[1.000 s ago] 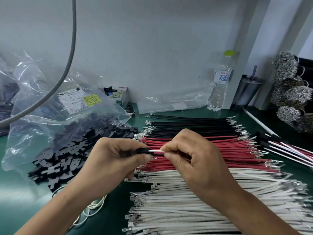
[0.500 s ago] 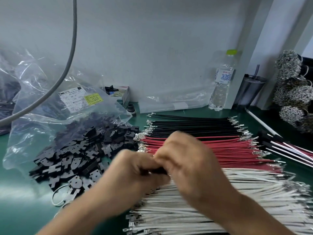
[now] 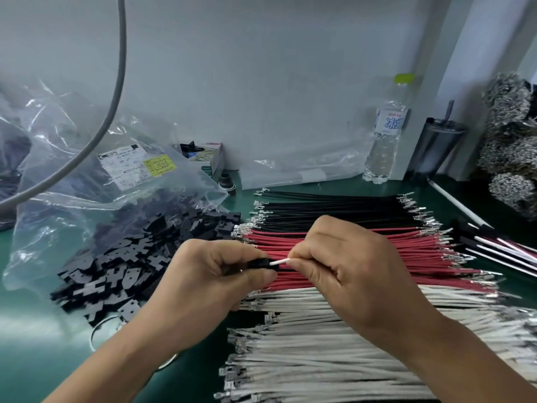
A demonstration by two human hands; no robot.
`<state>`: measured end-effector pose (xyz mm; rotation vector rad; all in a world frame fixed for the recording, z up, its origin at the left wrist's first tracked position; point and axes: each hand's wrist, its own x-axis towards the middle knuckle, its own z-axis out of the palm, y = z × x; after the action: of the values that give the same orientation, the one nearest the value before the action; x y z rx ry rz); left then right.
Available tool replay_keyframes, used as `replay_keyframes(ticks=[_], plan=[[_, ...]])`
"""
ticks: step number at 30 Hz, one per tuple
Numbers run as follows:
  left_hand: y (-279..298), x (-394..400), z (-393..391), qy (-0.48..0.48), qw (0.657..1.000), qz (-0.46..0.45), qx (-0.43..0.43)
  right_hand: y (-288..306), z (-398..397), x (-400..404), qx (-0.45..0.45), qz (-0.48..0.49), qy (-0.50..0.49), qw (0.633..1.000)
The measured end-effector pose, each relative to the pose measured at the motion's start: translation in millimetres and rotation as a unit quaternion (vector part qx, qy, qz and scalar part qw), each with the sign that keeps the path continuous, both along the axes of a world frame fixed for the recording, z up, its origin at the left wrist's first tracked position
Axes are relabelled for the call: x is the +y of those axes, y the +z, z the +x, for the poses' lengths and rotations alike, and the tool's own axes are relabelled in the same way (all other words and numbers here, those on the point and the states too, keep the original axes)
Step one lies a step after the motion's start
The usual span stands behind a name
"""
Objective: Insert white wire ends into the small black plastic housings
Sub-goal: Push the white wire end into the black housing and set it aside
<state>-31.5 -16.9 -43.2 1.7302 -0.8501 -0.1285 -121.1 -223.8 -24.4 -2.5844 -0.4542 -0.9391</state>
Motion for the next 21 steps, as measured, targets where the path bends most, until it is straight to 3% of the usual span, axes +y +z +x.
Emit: replay_keyframes(ticks=[11,16,21], plan=[[-2,0,-2,0.002,0.999,-0.014,0.037,-10,-2,13,-0.012,0.009,-0.029,0.999],[8,0,2,0.013,0.988,-0.121,0.092,4,-1,4,-0.072,-0.019,-0.055,0.996],[18,12,10,0.058,0.979,-0.168,0.102,18,-8,-8,-0.002,-0.013,-0.103,0.995]])
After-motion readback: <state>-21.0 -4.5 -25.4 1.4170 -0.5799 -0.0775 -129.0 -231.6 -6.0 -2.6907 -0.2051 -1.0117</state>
